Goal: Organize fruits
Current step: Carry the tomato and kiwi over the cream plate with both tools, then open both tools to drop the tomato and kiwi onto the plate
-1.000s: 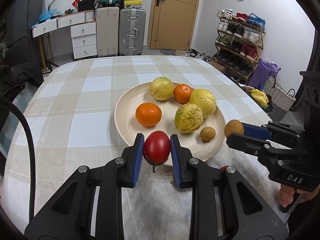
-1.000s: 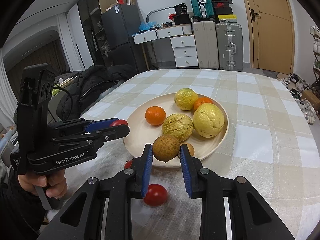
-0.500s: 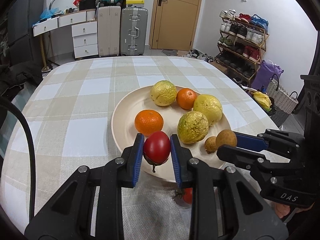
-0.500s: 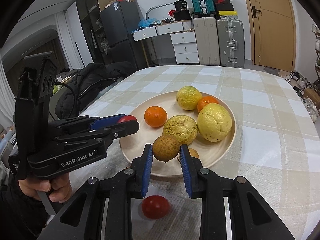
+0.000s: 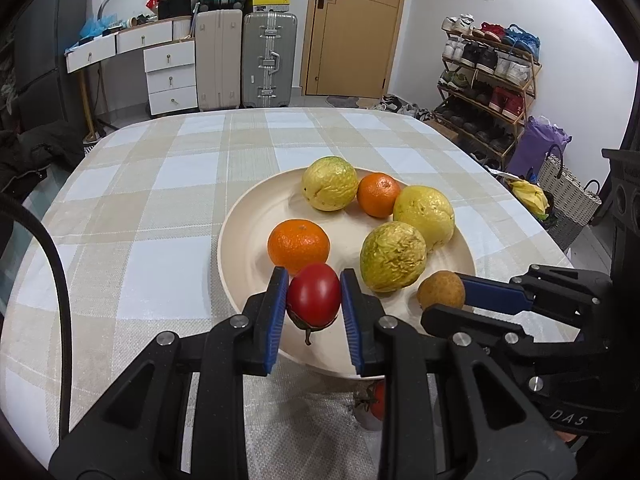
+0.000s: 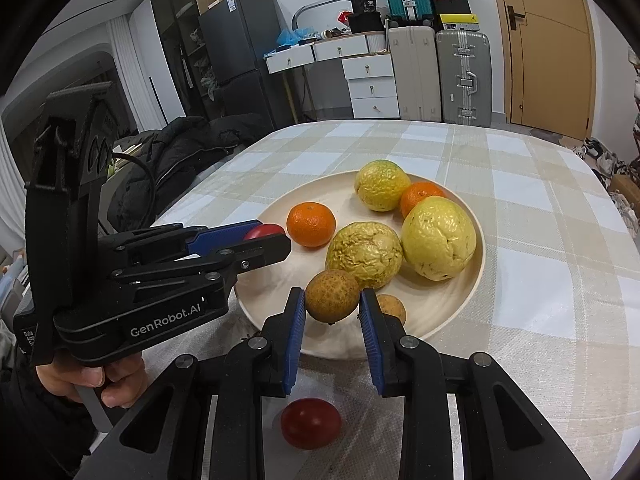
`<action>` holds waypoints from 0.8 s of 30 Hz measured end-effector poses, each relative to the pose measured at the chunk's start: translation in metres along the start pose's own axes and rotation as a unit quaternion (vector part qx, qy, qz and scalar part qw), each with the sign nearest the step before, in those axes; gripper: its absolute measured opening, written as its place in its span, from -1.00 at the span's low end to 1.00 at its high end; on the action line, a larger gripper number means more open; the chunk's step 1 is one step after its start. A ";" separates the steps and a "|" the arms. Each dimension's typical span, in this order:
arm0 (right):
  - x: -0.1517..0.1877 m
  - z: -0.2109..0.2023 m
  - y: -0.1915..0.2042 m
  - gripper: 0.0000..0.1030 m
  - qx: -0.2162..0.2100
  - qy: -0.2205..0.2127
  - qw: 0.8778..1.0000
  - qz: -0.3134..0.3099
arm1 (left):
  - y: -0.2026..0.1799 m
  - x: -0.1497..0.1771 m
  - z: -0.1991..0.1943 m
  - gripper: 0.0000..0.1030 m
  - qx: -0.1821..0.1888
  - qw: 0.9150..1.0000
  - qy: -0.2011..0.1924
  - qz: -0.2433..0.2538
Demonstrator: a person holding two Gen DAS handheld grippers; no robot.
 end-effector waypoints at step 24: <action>-0.004 -0.006 -0.010 -0.32 0.017 -0.007 1.000 0.005 | 0.003 0.000 -0.005 -0.38 -0.012 1.000 -0.011 0.004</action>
Point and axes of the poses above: each gripper's, at about its wrist camera, not at the fingertips, and z roughly the way its jaws point, y to its left, x to its underside, the point moved 6 cm from there along z, roughly the way its jaws point, and after that the axes turned 15 degrees about y, right-handed, at the moved point
